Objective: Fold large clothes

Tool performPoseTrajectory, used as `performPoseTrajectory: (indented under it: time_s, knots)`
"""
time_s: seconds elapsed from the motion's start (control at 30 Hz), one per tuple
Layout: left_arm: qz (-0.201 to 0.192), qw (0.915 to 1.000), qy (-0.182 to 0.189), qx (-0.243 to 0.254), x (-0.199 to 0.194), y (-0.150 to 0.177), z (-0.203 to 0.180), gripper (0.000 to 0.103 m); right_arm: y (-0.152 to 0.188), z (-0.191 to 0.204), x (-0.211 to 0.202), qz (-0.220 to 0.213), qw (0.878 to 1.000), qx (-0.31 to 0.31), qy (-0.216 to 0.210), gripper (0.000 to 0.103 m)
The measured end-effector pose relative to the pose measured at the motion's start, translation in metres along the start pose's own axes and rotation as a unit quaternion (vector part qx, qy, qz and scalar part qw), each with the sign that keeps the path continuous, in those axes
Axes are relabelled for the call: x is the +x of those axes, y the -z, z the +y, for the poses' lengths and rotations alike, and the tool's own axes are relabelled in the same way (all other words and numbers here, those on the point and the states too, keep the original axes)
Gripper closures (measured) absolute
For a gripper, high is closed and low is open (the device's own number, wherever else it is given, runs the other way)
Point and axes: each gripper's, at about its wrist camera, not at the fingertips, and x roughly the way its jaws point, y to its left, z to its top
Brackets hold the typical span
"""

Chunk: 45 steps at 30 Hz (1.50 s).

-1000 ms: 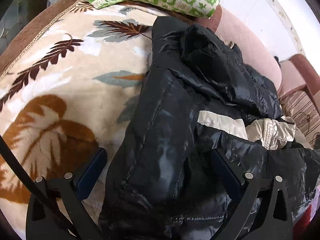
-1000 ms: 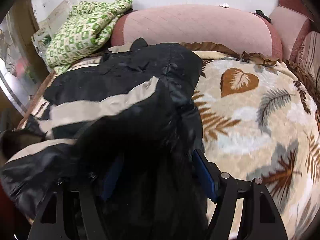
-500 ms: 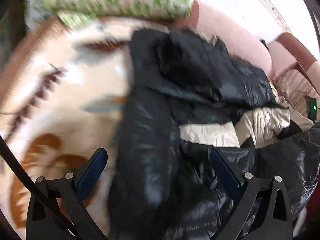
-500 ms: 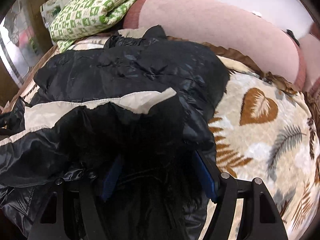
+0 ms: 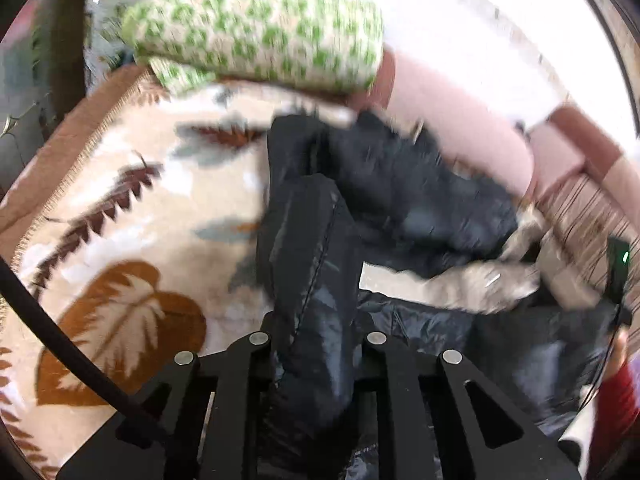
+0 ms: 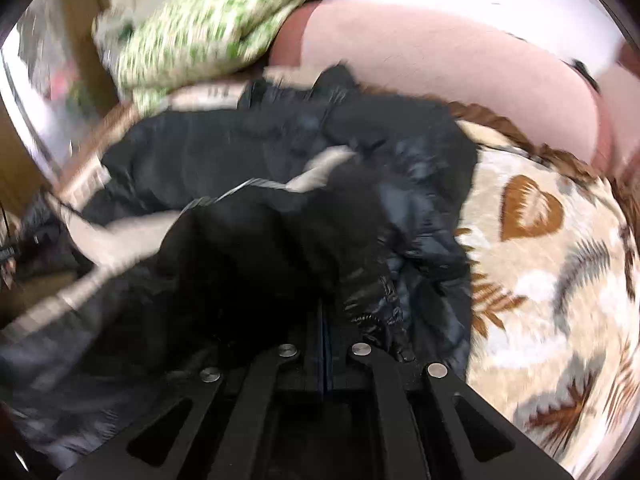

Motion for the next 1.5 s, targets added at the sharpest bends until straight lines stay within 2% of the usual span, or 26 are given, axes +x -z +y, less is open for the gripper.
performPoseTrajectory:
  time_s: [0.1,0.13,0.2,0.23,0.27,0.3,0.37,0.47,0.53,0.6,0.63,0.7,0.8,0.97,1.07,1.17,1.37,1.5]
  knots:
    - [-0.032,0.9994,-0.015,0.003,-0.025,-0.006,-0.006,0.088,0.001,0.003,-0.025,-0.034,0.998,-0.029,0.047,0.099]
    - [-0.037,0.9989,-0.028,0.010,-0.028,-0.008,-0.011,0.088,0.001,0.004,-0.026,-0.030,0.997,-0.050,0.050,0.092]
    - [-0.036,0.9983,-0.042,0.016,-0.029,-0.010,-0.016,0.088,-0.004,0.001,-0.017,-0.005,0.996,-0.072,0.058,0.026]
    - [-0.030,0.9984,-0.044,0.015,-0.027,-0.009,-0.017,0.088,-0.007,-0.001,-0.011,-0.003,0.995,-0.079,0.060,0.021]
    - [-0.023,0.9983,-0.052,0.015,-0.023,-0.009,-0.017,0.088,-0.011,-0.004,-0.003,-0.003,0.994,-0.086,0.063,0.020]
    - [-0.019,0.9980,-0.059,0.015,-0.020,-0.008,-0.017,0.088,-0.014,-0.007,0.003,0.000,0.994,-0.087,0.065,0.020]
    - [-0.011,0.9975,-0.069,0.012,-0.013,-0.008,-0.015,0.088,-0.020,-0.015,0.028,0.032,0.995,-0.080,0.042,0.020]
    - [-0.001,0.9976,-0.069,-0.004,-0.005,-0.008,-0.008,0.088,-0.020,-0.015,0.054,0.060,0.995,-0.075,0.019,0.021]
    - [0.000,0.9975,-0.069,-0.009,-0.002,-0.007,-0.006,0.088,-0.015,-0.010,0.061,0.064,0.995,-0.076,0.013,0.036]
    - [-0.002,0.9975,-0.070,-0.012,-0.002,-0.007,-0.007,0.088,-0.011,-0.005,0.057,0.057,0.995,-0.076,0.027,0.067]
    - [-0.004,0.9975,-0.069,-0.013,-0.004,-0.008,-0.008,0.088,-0.008,-0.003,0.051,0.052,0.995,-0.073,0.034,0.078]
    - [-0.015,0.9975,-0.068,-0.013,-0.012,-0.008,-0.012,0.088,-0.004,-0.004,0.037,0.044,0.997,-0.057,0.027,0.091]
    - [-0.036,0.9973,-0.062,-0.013,-0.034,-0.010,-0.020,0.088,0.005,-0.005,0.004,0.015,0.999,-0.044,0.028,0.094]
    - [-0.078,0.9955,-0.052,-0.011,-0.072,-0.024,-0.036,0.088,-0.003,-0.022,-0.079,-0.077,0.997,0.015,0.014,0.095]
    - [-0.109,0.9929,-0.049,0.000,-0.091,-0.048,-0.051,0.088,-0.021,-0.032,-0.121,-0.128,0.991,0.047,0.012,0.095]
    - [-0.126,0.9909,-0.046,0.000,-0.095,-0.081,-0.061,0.088,-0.049,-0.039,-0.144,-0.160,0.985,0.066,0.024,0.095]
    - [-0.132,0.9899,-0.051,-0.008,-0.068,-0.163,-0.071,0.088,-0.110,-0.059,-0.134,-0.174,0.978,0.110,0.046,0.095]
    - [-0.115,0.9906,-0.074,-0.012,-0.020,-0.211,-0.072,0.088,-0.144,-0.067,-0.109,-0.163,0.977,0.119,0.074,0.095]
